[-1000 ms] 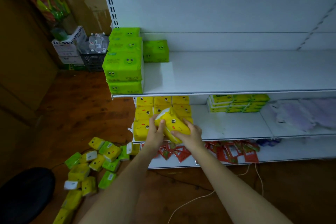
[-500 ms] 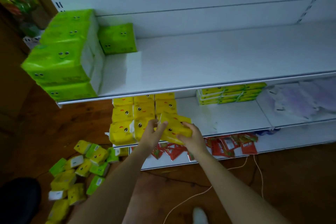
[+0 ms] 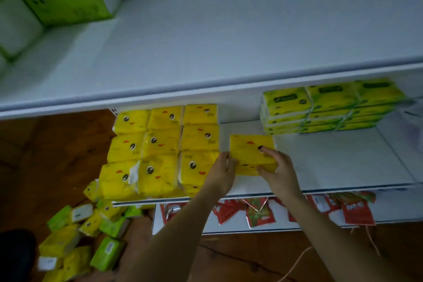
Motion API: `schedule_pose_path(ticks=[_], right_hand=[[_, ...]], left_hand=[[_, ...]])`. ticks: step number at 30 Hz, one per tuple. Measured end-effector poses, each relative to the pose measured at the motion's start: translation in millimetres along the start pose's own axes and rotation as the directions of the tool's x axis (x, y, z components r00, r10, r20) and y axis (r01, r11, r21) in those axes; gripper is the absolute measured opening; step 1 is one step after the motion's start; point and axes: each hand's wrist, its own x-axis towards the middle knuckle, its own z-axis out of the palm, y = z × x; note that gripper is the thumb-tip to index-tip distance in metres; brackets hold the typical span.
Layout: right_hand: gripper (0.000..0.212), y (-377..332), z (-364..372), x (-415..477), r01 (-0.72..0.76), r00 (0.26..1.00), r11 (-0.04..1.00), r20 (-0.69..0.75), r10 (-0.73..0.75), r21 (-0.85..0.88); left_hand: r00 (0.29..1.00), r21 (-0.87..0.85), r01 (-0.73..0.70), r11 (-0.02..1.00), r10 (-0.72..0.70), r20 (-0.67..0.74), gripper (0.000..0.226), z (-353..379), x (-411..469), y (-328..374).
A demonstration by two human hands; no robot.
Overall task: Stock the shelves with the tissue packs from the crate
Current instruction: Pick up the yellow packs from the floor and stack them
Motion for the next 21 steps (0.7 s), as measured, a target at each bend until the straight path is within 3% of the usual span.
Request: schedule_pose_path(ticks=[3,5,8,17,21], right_hand=[[0.043,36.0,14.0,22.3,0.017,1.000,1.000,-0.016,-0.017,-0.016],[0.040,55.8,28.9,37.8,0.040,0.999,0.999,-0.020,-0.041,-0.032],[0.039,72.8,53.5,61.2,0.075,0.997,0.996,-0.024,-0.076,-0.058],[0.058,81.3,83.2,109.4,0.091,0.996,0.973,-0.005,-0.094,-0.214],[0.060,77.0,86.5,128.6,0.077,0.995,0.976,-0.050,-0.089,-0.204]], left_hand=[[0.993,0.471,-0.113,0.875,0.120,0.015,0.056,2.0,25.9,-34.9],[0.992,0.655,-0.098,0.749,0.129,0.001,0.074,-1.4,37.2,-53.5],[0.979,0.732,-0.128,0.669,0.202,-0.013,0.106,-4.8,49.6,-66.2],[0.958,0.774,-0.138,0.618,0.282,-0.054,0.104,-20.5,81.7,-73.7],[0.955,0.745,-0.125,0.655,0.282,-0.088,0.106,-23.7,83.8,-71.2]])
